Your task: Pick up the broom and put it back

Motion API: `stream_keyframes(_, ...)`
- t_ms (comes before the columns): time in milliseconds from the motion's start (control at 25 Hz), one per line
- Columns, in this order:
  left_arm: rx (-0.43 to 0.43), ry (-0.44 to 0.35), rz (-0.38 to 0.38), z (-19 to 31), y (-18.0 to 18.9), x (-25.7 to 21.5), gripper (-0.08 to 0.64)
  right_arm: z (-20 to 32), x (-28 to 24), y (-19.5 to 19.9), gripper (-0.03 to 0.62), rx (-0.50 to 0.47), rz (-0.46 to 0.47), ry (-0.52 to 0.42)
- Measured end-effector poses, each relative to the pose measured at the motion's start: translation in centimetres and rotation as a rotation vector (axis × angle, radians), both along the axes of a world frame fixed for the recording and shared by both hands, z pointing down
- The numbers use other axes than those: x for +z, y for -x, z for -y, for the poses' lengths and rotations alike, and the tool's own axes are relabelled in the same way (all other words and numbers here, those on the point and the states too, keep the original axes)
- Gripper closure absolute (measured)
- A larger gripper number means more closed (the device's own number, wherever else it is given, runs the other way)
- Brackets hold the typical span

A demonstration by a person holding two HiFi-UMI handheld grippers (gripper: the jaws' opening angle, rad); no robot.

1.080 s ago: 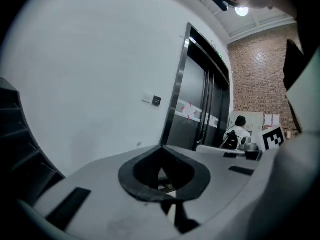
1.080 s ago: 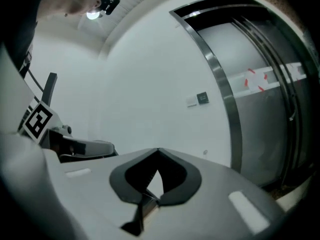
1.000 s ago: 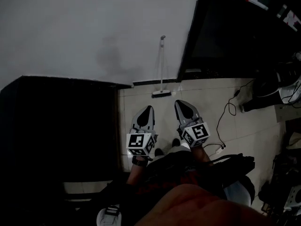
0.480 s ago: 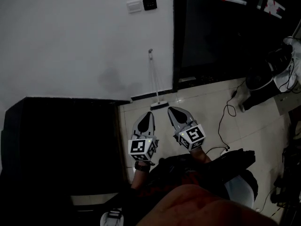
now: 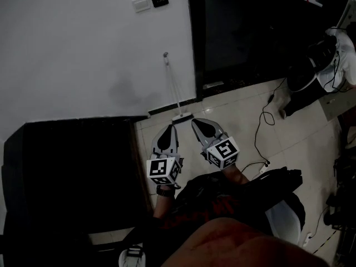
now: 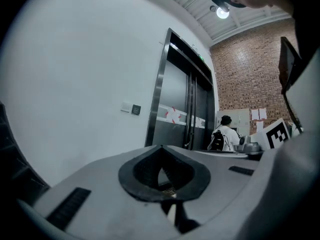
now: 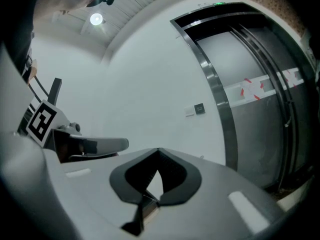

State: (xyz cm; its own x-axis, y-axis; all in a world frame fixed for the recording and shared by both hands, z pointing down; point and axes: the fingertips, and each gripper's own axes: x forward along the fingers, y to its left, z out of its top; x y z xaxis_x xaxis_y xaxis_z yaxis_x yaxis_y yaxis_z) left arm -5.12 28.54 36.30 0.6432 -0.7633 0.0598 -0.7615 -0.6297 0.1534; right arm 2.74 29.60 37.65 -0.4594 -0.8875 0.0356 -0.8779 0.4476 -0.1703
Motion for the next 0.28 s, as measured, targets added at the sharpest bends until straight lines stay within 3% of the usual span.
stream_keyframes(280, -0.002, -0.007, -0.015, 0.74, -0.35, -0.74, 0.555, 0.63, -0.24, -0.17, 0.592, -0.009, 0.000, -0.003)
